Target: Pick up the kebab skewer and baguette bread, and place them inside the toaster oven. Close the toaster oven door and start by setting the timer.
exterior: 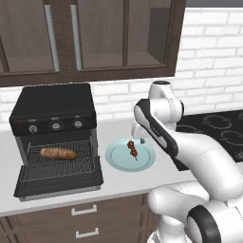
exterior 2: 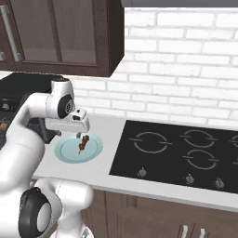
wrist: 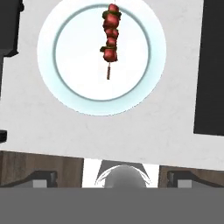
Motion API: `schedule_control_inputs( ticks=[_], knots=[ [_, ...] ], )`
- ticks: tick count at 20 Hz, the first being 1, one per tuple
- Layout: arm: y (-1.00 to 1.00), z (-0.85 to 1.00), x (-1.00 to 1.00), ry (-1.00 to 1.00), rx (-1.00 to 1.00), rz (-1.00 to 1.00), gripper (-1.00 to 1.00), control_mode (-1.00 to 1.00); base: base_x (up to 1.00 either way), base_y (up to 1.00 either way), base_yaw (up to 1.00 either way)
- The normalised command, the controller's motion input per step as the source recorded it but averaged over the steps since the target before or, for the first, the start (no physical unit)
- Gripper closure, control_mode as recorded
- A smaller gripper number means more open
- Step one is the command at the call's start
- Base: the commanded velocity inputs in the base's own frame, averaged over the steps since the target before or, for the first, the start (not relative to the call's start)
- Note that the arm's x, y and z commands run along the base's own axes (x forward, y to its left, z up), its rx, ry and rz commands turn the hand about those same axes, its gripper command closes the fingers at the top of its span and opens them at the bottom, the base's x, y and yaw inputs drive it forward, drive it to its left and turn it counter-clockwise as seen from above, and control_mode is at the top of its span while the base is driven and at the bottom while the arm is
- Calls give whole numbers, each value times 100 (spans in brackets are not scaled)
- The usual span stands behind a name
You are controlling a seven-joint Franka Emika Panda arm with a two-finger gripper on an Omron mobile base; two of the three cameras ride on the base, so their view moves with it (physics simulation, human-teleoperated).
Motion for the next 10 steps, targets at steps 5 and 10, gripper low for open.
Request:
schedule_control_inputs(
  ticks=[5,10],
  knots=[
    [0,-19,9,3,0,6,-100,-100,0,0,0],
    [0,-42,32,0,0,3,-100,-100,0,0,0]
  ],
)
